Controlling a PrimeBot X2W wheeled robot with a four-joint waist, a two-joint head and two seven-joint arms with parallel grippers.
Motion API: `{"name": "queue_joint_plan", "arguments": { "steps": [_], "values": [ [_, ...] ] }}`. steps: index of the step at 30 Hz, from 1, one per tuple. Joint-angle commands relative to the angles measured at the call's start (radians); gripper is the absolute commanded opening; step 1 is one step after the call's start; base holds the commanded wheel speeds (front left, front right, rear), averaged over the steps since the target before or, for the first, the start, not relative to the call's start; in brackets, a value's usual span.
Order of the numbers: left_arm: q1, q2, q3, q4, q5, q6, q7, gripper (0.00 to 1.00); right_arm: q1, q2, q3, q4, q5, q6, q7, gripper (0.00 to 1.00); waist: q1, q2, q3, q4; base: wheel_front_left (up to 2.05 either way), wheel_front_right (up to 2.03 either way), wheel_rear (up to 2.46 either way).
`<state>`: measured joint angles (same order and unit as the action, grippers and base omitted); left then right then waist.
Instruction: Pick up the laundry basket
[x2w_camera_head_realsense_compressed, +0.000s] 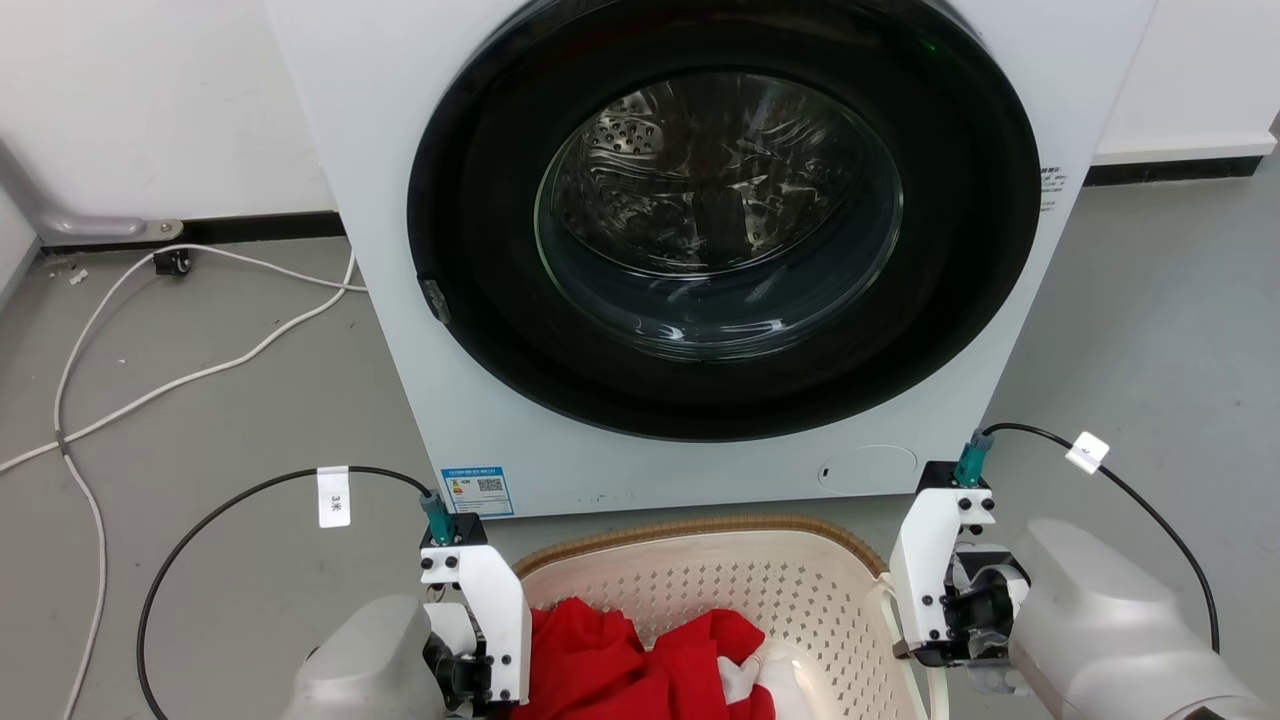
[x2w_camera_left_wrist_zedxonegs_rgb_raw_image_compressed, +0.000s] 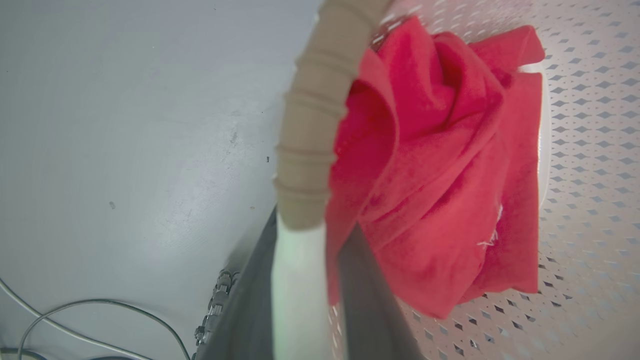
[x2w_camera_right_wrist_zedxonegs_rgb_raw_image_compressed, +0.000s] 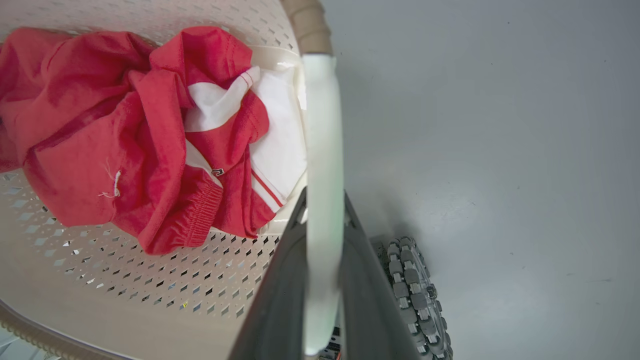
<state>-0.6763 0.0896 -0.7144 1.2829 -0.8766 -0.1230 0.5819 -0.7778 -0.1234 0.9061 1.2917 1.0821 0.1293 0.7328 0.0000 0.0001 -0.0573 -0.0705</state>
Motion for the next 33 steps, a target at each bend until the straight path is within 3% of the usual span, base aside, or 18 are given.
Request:
{"name": "queue_joint_plan", "arguments": {
  "steps": [1, 33],
  "values": [
    [-0.012, -0.015, -0.006, -0.008, -0.009, -0.013, 0.000, 0.00, -0.003, 0.009, -0.005, -0.006, 0.001, 0.002, 0.000, 0.00, 0.0000, -0.0001, 0.001, 0.000, 0.00, 0.00, 0.00],
    [-0.030, -0.004, -0.025, 0.000, -0.040, -0.013, -0.027, 0.00, -0.017, 0.010, -0.050, -0.006, -0.043, 0.003, 0.009, 0.00, 0.0000, -0.0001, 0.011, -0.001, 0.00, 0.00, 0.00]
  ]
}}
